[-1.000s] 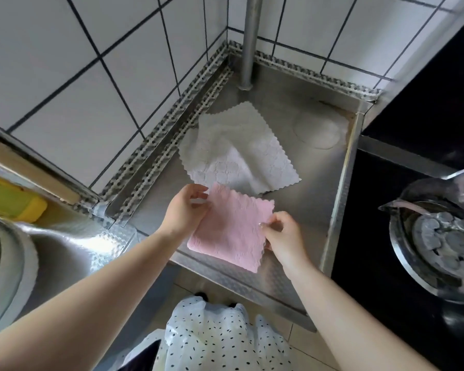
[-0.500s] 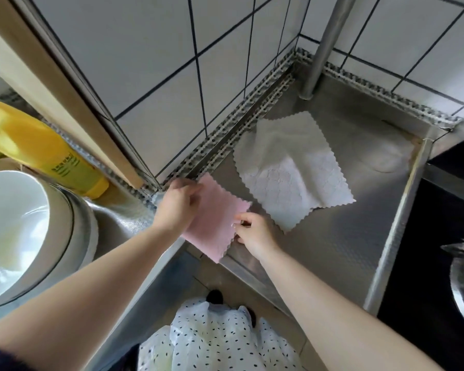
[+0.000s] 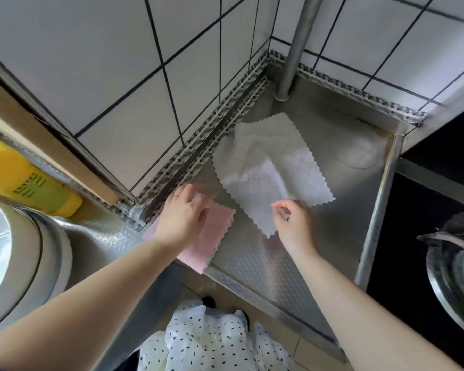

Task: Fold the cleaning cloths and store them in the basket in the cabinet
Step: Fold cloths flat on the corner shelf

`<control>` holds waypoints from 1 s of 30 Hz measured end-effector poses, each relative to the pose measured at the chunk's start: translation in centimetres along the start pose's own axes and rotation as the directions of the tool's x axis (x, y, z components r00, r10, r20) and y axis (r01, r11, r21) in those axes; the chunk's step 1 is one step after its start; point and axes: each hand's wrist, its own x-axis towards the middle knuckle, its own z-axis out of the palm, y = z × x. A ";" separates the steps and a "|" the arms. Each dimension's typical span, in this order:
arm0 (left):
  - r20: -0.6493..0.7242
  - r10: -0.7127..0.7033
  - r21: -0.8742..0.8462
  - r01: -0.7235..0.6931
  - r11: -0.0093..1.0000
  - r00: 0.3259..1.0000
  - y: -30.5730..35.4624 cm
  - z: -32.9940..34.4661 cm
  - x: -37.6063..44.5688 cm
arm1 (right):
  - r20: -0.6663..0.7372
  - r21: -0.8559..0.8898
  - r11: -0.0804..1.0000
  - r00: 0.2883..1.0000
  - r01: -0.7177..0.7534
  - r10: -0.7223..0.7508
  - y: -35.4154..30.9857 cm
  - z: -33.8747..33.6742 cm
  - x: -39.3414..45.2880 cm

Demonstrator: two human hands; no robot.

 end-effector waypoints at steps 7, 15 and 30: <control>0.278 0.152 -0.064 -0.140 0.988 0.948 9.7 2.4 4.0 | 0.056 -0.530 0.846 0.998 0.056 -0.031 4.5 -5.4 4.2; 0.383 0.121 0.077 -0.163 0.984 0.916 12.8 5.9 4.3 | 0.056 -0.629 0.759 0.983 0.169 -0.172 5.7 -5.2 5.1; 0.187 0.089 -0.010 -0.089 0.996 0.978 10.8 0.4 8.7 | 0.067 -0.723 0.664 0.977 0.188 -0.203 6.1 -5.3 5.3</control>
